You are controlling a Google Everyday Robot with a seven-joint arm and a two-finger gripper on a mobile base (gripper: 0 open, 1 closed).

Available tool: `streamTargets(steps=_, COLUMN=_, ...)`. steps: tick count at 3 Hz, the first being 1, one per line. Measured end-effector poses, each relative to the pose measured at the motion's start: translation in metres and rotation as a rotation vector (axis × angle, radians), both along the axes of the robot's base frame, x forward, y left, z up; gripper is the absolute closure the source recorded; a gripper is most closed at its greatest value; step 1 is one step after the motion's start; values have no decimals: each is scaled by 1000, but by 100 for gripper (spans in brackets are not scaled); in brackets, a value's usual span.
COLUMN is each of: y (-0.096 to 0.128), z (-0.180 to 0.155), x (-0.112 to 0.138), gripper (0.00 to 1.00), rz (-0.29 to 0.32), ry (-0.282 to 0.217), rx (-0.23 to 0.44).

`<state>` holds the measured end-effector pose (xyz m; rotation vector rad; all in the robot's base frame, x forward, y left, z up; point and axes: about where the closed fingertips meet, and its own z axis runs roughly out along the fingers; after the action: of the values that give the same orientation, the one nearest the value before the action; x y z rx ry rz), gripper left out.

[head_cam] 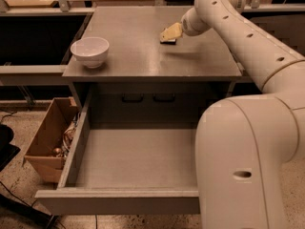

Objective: Place rxbar chocolate into top drawer

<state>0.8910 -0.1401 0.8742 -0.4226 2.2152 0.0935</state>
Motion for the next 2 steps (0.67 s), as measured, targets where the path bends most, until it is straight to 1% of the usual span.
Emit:
streamTargets(steps=1, y=15, z=5, x=30, gripper=0, rz=-47, ry=-10, rx=27)
streamTargets(steps=2, y=27, z=1, x=47, gripper=0, rz=-131, ry=19, rx=3)
